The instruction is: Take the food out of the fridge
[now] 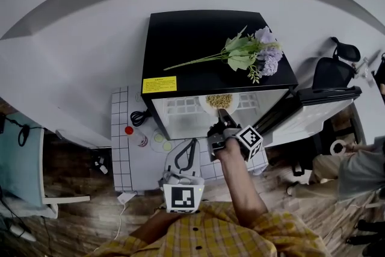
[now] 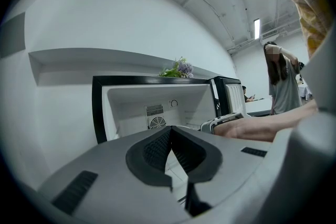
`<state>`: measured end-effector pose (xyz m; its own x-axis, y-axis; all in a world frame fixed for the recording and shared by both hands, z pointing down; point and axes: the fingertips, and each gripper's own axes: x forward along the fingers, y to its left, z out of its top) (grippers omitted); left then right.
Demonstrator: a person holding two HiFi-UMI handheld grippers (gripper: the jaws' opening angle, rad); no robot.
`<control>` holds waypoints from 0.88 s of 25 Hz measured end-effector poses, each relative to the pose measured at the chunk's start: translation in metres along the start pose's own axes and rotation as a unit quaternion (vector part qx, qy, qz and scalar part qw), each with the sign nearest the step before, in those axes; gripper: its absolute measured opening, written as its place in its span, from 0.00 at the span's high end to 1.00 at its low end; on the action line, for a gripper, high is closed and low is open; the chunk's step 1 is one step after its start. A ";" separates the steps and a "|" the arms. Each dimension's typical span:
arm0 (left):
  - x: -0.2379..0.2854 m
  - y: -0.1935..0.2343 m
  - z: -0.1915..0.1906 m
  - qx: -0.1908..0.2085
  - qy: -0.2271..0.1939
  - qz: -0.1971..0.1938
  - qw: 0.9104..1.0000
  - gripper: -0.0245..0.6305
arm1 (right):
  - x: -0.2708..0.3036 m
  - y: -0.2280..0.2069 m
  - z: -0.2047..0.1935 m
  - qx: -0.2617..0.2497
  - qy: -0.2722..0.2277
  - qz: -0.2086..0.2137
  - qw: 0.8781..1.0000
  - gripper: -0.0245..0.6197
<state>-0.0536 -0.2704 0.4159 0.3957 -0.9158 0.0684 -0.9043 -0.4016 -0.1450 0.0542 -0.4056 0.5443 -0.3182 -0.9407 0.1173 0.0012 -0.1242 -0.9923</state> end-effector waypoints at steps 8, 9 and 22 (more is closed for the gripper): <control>0.000 -0.003 -0.001 0.001 0.001 0.000 1.000 0.95 | 0.000 0.002 -0.001 0.005 0.013 -0.002 1.000 0.90; -0.001 -0.004 -0.001 0.001 0.001 0.000 1.000 0.95 | 0.000 0.002 -0.001 0.005 0.013 -0.003 1.000 0.90; -0.004 -0.012 0.002 0.001 0.000 -0.007 1.000 0.95 | -0.017 0.004 -0.003 0.002 0.021 0.004 1.000 0.94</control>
<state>-0.0440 -0.2615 0.4157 0.4081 -0.9102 0.0706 -0.8983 -0.4141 -0.1467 0.0570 -0.3890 0.5377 -0.3573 -0.9279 0.1068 0.0089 -0.1177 -0.9930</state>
